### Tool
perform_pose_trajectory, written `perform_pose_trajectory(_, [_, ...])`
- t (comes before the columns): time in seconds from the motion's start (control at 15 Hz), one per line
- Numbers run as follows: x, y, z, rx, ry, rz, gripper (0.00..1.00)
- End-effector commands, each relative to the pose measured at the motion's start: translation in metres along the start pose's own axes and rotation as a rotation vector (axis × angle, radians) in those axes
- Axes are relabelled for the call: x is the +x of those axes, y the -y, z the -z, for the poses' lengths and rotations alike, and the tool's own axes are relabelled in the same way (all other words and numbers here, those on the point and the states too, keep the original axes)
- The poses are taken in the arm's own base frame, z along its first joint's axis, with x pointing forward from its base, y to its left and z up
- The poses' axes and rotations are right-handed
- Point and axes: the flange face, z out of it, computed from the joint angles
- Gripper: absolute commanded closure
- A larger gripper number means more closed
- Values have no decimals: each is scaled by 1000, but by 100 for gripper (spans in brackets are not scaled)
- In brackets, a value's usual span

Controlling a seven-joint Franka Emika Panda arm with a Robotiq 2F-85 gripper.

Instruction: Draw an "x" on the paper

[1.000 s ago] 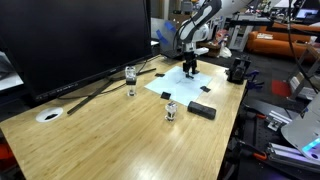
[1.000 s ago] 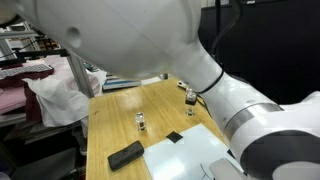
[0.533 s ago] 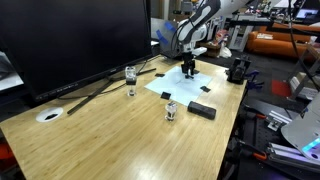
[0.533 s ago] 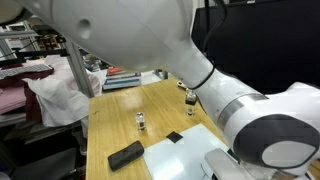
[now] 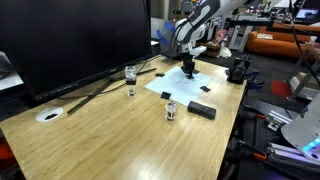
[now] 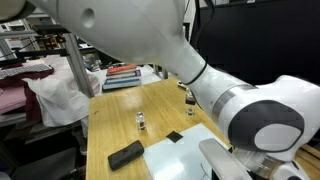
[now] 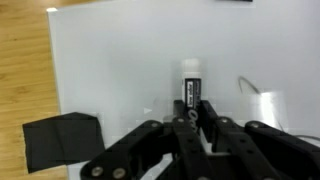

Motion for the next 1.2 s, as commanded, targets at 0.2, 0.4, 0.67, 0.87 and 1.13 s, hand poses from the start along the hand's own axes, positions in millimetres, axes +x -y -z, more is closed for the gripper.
perform_pose_trajectory(0.2, [-9,6,-7,-37,69,-42,95])
perform_pose_trajectory(0.4, [-20,5,0,-102,115,-93,95])
perform_pose_trajectory(0.67, [-28,21,22,-213,104,-91,95])
perform_pose_trajectory(0.87, [-30,43,41,-260,95,-25,95])
perform_pose_trajectory(1.13, [-31,70,37,-286,128,99,95])
